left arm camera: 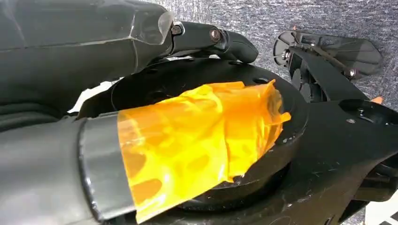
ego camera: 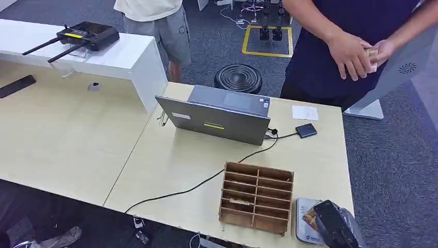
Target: Pass the card to the sensor for recognition and then transmit it.
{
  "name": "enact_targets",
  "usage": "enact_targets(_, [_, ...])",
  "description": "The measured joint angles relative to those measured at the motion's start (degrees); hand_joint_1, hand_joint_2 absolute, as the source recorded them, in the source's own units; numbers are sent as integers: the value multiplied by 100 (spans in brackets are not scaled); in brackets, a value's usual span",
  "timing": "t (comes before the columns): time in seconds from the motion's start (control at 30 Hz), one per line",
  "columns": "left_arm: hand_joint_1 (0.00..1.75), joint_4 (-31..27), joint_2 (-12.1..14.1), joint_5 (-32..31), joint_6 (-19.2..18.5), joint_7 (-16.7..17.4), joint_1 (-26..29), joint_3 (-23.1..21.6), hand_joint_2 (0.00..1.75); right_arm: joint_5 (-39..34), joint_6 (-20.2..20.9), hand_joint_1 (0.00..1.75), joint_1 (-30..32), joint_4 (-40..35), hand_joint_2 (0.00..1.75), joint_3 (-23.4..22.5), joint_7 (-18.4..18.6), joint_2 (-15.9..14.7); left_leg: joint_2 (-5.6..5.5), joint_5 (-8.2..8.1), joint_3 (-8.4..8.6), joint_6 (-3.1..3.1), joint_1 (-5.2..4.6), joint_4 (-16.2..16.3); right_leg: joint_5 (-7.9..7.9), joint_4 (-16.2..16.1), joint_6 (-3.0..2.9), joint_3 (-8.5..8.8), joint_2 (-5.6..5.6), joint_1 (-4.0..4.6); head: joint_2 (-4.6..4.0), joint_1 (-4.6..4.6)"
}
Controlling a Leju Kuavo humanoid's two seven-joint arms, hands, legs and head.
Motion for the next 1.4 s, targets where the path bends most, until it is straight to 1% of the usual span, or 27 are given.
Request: enact_targets(1.4, [0, 0, 4, 0, 13, 2, -6, 0, 0, 142, -15, 175, -29, 70, 175, 26, 37, 0, 0, 0, 1, 0, 0, 0, 0, 0, 0, 1, 0, 0, 0, 0])
